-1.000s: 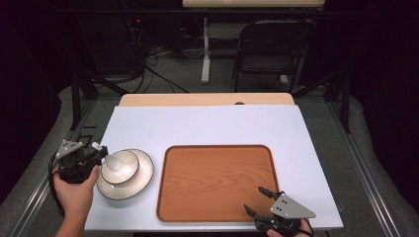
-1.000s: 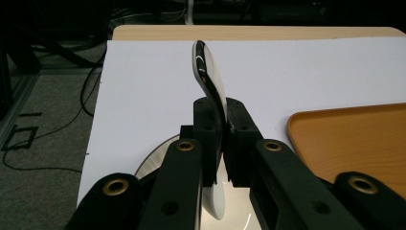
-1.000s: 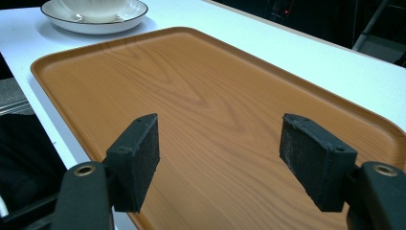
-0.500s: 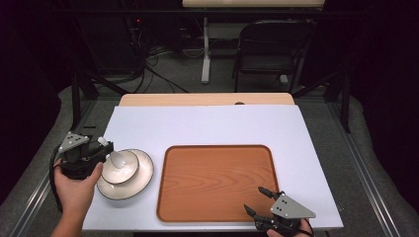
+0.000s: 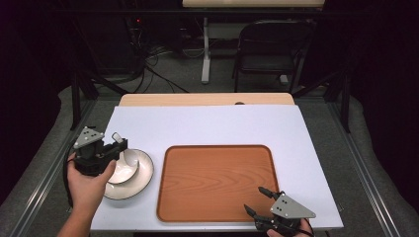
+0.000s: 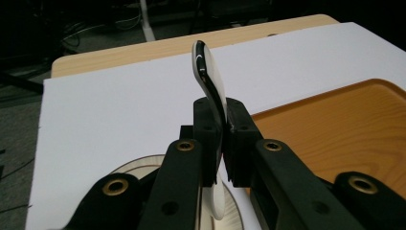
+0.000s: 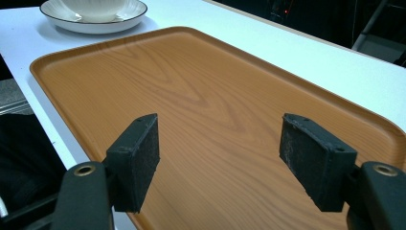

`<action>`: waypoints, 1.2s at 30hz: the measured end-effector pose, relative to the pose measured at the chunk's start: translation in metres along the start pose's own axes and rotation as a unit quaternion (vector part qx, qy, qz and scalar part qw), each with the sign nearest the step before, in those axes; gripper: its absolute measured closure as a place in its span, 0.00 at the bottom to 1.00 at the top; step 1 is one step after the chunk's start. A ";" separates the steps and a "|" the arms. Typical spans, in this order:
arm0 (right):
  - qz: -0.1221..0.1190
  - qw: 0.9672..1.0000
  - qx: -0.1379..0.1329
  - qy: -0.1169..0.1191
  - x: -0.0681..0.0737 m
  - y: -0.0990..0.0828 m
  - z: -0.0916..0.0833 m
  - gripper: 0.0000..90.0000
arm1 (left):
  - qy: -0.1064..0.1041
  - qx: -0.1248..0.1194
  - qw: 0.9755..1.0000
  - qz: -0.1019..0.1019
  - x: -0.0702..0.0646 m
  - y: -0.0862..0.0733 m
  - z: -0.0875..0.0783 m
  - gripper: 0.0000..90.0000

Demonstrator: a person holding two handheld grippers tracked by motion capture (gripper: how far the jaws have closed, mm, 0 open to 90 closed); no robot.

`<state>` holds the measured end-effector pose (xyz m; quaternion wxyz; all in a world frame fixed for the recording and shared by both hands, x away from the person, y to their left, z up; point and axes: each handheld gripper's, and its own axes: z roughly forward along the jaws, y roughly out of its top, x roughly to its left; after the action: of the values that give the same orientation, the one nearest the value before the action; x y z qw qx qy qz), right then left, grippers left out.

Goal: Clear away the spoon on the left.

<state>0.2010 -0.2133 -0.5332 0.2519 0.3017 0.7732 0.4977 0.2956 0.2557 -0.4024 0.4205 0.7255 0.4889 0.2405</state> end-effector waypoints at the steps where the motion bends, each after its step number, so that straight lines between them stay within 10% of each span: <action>1: 0.000 1.000 0.000 0.000 0.000 0.000 0.000 0.33 | -0.003 0.002 1.000 0.004 -0.003 0.001 0.001 0.95; 24: 0.001 1.000 -0.001 0.000 0.000 0.000 0.000 0.33 | -0.070 0.041 0.995 0.059 -0.058 0.021 0.037 0.95; 36: -0.001 1.000 -0.002 0.000 -0.001 0.000 0.000 0.33 | -0.117 0.088 0.986 0.084 -0.085 0.013 0.063 0.95</action>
<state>0.2012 -0.2140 -0.5329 0.2531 0.3000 0.7725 0.4991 0.3150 0.1525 -0.4196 0.3878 0.8215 0.3925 0.1443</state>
